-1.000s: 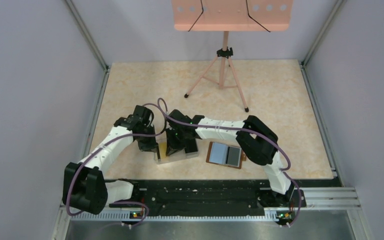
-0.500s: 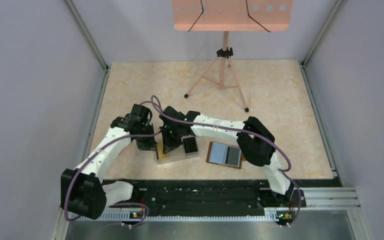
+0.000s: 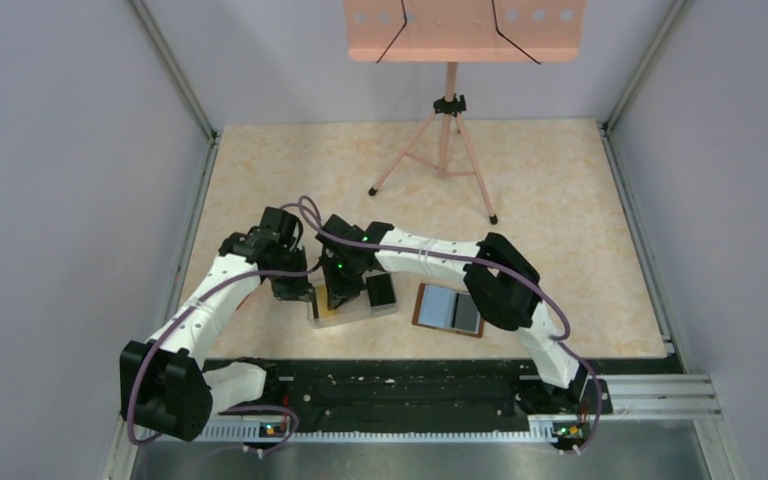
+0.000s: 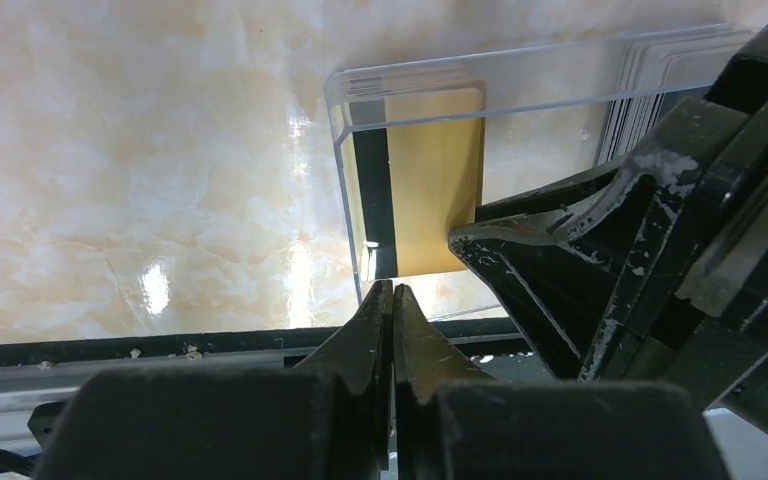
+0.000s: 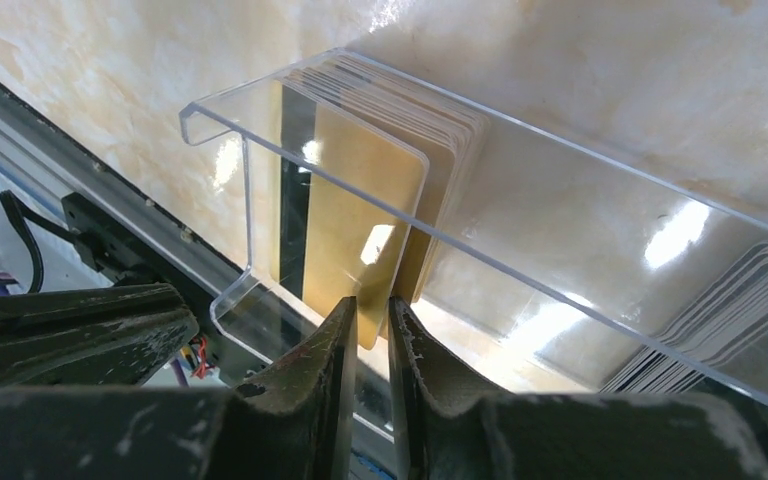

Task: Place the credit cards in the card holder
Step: Pick up the credit card from the storage box.

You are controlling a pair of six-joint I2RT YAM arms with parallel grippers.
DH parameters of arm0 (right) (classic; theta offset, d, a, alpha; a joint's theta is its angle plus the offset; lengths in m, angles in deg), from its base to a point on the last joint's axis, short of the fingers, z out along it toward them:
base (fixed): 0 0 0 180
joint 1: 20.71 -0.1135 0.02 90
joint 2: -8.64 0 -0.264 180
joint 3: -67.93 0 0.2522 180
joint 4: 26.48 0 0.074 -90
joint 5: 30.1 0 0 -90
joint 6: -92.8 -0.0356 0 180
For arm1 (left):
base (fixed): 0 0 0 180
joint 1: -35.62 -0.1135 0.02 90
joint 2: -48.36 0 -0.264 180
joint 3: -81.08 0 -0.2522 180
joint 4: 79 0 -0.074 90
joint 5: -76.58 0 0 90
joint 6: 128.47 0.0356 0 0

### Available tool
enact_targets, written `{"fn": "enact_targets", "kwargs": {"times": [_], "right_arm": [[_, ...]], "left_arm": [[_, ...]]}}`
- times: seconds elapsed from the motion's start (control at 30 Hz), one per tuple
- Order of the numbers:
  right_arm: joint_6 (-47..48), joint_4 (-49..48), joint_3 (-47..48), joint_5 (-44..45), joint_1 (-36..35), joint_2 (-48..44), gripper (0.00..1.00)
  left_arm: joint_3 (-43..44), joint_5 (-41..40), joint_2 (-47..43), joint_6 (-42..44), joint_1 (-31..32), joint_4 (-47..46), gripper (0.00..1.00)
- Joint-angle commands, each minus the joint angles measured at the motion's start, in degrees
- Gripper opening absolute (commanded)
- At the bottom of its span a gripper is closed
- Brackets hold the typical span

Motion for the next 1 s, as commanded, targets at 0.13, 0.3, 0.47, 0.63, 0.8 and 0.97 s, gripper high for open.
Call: {"fn": "enact_targets", "kwargs": {"times": [0.13, 0.3, 0.47, 0.63, 0.8, 0.97], "right_arm": [[1.6, 2.5, 5.5, 2.1, -1.9, 0.8, 0.25], [2.1, 2.6, 6.3, 2.0, -2.2, 0.6, 0.29], [2.3, 2.5, 6.5, 2.4, -2.3, 0.1, 0.23], [1.7, -2.4, 3.8, 0.4, -2.3, -1.6, 0.07], [-0.4, -7.9, 0.6, -1.9, -2.3, -2.6, 0.08], [-1.7, -11.0, -1.3, -3.8, -2.2, -2.9, 0.11]], "left_arm": [[1.4, 0.2, -1.7, 0.9, -0.2, -0.3, 0.02], [1.3, 0.3, -1.8, 0.9, -0.3, -0.3, 0.02], [1.3, 0.2, -2.0, 0.9, -0.2, -0.3, 0.02], [1.3, 0.3, -2.4, 0.9, -0.3, -0.3, 0.02], [1.2, 0.6, -3.0, 0.6, -0.3, -0.4, 0.02], [1.0, 0.6, -3.3, 0.7, -0.3, -0.3, 0.03]]}}
